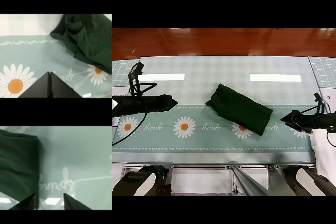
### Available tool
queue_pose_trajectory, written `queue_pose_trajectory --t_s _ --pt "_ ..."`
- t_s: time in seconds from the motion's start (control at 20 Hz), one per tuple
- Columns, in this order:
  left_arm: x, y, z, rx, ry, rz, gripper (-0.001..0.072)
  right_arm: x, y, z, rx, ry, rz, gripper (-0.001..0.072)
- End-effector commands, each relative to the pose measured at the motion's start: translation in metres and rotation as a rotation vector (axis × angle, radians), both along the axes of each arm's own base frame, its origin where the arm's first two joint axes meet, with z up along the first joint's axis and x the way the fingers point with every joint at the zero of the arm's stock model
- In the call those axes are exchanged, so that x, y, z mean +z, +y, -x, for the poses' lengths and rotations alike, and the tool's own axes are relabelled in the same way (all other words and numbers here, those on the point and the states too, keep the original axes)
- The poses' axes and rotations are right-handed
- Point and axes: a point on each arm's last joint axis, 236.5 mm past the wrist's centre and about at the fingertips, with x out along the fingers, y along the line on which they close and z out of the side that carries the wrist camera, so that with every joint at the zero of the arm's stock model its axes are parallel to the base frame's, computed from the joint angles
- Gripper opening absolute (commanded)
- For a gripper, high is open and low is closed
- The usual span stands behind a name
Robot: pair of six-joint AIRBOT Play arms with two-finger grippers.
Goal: Fold the shirts.
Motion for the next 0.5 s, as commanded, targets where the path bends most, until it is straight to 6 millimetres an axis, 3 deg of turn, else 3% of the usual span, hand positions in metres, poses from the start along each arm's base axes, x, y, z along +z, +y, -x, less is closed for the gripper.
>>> queue_pose_trajectory --t_s 0.0,0.1,0.25,0.45 --pt "0.000 0.000 0.000 0.000 0.001 0.000 0.0022 -0.012 0.036 -0.016 -0.046 -0.017 -0.191 0.0420" --pt "0.000 0.000 0.000 0.000 0.001 0.000 0.0022 -0.028 0.062 -0.013 0.001 0.045 -0.245 0.0420" --pt "0.000 0.000 0.000 0.000 0.002 0.000 0.0022 -0.057 0.069 -0.014 -0.010 0.110 -0.234 0.0420" --pt "0.000 0.000 -0.001 0.002 -0.002 0.000 0.0022 -0.049 0.077 -0.037 -0.042 0.057 -0.316 0.0419"
